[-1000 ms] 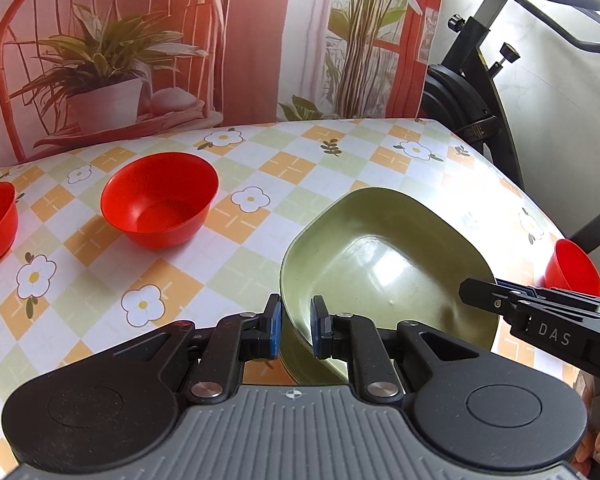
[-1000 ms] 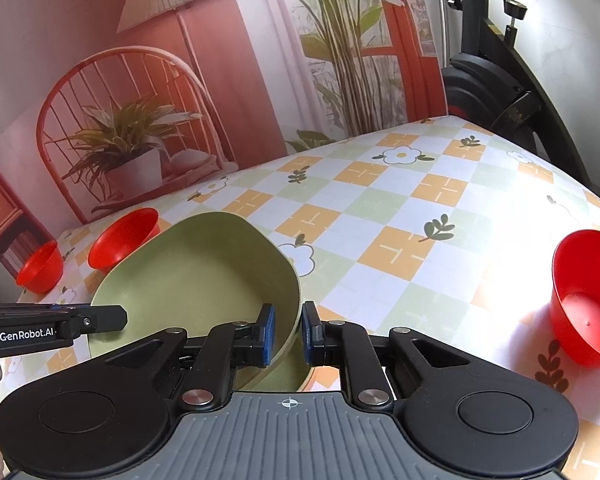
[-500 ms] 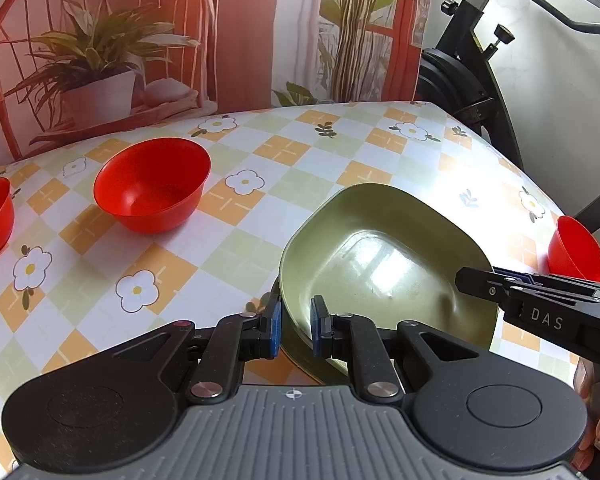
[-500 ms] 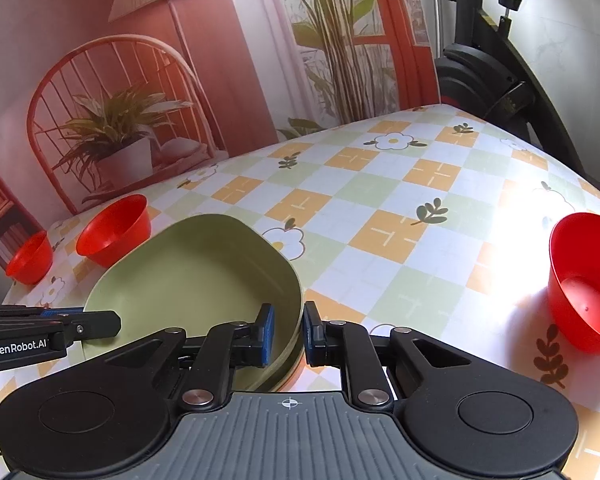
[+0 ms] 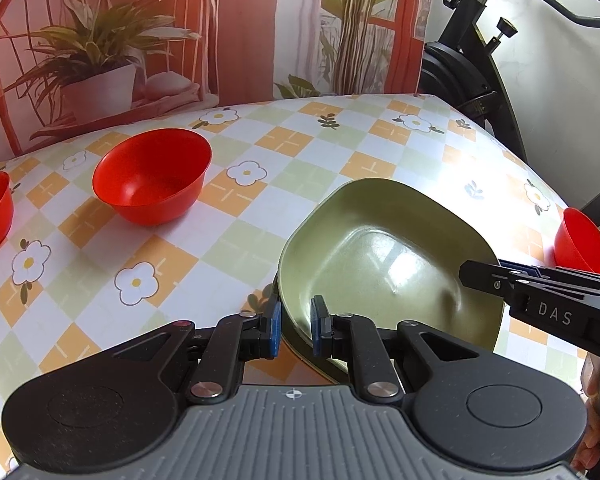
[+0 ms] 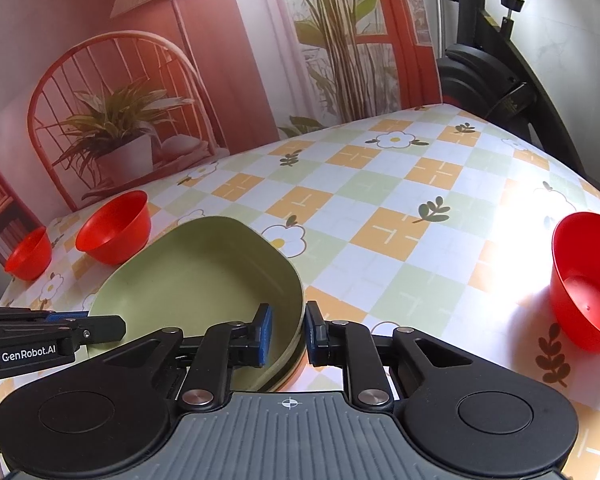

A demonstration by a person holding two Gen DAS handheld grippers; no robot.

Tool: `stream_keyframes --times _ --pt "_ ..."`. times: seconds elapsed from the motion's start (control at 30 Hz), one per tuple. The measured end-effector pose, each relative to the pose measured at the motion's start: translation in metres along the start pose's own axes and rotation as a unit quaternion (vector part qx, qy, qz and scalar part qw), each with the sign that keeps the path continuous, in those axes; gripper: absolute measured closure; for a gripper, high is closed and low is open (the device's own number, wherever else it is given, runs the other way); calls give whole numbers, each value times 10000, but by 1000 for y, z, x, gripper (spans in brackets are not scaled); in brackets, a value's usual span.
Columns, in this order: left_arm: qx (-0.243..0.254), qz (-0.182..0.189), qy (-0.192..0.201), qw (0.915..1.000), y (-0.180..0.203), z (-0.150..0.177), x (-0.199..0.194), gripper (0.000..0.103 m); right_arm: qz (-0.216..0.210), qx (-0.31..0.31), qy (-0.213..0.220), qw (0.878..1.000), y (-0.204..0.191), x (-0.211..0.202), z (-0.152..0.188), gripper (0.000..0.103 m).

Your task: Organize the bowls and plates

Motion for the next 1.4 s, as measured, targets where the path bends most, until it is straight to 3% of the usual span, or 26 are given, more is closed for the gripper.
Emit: stream_keyframes --times 0.67,1.4 --pt "-114 -39 -18 9999 -4 1 0 87 -8 26 59 10000 1 -1 0 82" --pt "-238 -11 21 9997 -9 6 5 83 155 211 -255 9993 13 14 11 80"
Point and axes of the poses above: each gripper's, at about its wrist camera, not at the fingertips, and x roughly the way its jaws point, y to its right, z to its underside, the point moved 5 cm from there along x, roughly the way its jaws point, and after that the axes turned 3 degrees about z, right-handed, at the moved point
